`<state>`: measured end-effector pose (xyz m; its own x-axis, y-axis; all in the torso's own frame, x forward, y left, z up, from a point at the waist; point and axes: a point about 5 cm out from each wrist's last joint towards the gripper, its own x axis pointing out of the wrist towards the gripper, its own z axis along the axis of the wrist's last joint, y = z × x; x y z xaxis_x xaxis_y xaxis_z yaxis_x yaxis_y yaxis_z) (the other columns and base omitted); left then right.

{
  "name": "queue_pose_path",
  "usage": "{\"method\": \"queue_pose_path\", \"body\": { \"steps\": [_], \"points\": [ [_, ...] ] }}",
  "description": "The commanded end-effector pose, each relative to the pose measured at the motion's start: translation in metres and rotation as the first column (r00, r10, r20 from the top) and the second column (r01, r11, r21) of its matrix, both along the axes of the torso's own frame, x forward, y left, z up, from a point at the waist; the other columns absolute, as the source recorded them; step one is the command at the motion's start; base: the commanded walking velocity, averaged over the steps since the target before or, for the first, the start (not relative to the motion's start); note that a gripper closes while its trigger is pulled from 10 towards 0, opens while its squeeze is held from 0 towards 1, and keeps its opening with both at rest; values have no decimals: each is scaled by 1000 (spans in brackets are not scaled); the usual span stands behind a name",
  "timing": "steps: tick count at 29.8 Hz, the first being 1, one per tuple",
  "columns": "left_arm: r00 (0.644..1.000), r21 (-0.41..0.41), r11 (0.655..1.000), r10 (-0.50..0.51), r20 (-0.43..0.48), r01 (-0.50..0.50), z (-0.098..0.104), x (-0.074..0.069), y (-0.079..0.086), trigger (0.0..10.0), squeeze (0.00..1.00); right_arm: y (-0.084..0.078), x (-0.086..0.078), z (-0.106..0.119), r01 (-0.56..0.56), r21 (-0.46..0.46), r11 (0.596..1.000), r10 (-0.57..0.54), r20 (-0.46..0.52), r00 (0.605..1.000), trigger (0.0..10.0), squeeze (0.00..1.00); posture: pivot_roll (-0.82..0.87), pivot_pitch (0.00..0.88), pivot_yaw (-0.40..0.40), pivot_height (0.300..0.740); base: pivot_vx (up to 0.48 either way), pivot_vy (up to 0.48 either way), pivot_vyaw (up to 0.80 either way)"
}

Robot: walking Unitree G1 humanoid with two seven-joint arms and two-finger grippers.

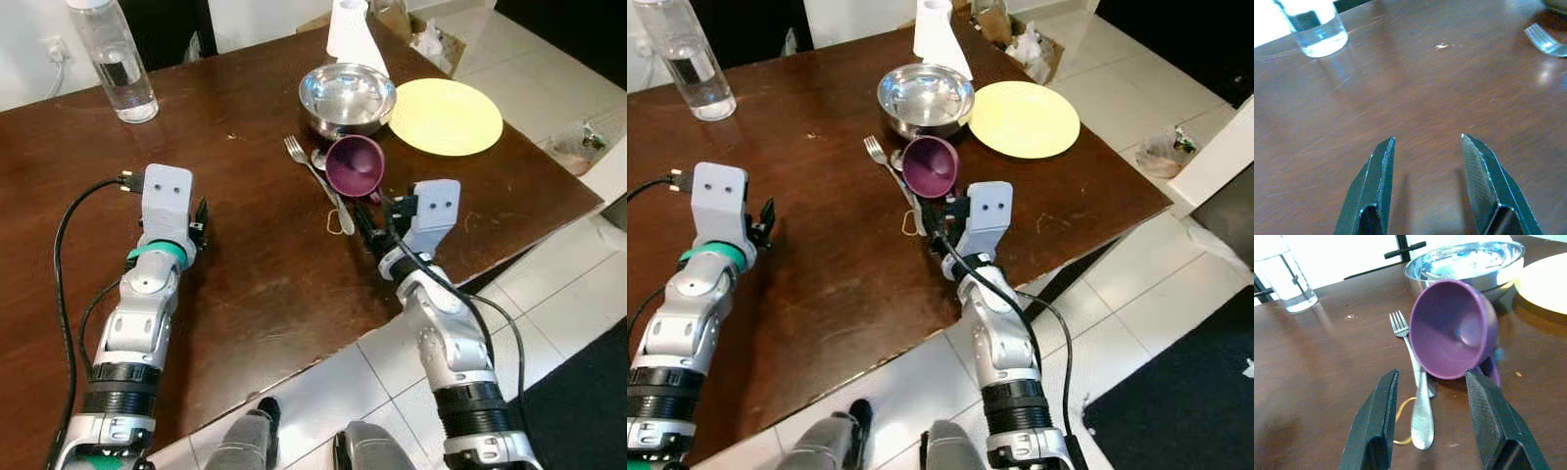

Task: Setting the table

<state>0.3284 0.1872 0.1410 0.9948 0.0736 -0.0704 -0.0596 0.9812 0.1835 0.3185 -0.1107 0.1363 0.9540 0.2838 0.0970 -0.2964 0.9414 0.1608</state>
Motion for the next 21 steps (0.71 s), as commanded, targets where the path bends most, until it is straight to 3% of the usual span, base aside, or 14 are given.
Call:
{"method": "queue_pose_path", "body": {
  "steps": [1, 6, 10, 21],
  "points": [
    [1000, -25, 1000, -4, -19, 3, -2, 0, -3, 10000, 0, -5, -3, -6, 15, -2, 1000, -15, -20, 1000, 10000, 0, -90, 59, 47, 740, 322, -352, 0],
    [1000, -41, 999, 9, -28, -10, -2, 0, -1, 10000, 0, -5, -4, -6, 13, -3, 1000, -13, -22, 1000, 10000, 0, -89, 62, 49, 740, 348, -319, 0],
    [999, -52, 998, 22, -39, -24, -3, 0, 0, 10000, 0, -5, -4, -7, 13, -3, 1000, -13, -25, 1000, 10000, 0, -88, 63, 49, 740, 291, 0, 0],
    [998, -84, 995, 42, -52, -47, -3, 1, 3, 10000, 0, -6, -5, -9, 14, -6, 1000, -14, -33, 999, 10000, 0, -90, 66, 48, 740, 0, 0, 0]
  ]
}}
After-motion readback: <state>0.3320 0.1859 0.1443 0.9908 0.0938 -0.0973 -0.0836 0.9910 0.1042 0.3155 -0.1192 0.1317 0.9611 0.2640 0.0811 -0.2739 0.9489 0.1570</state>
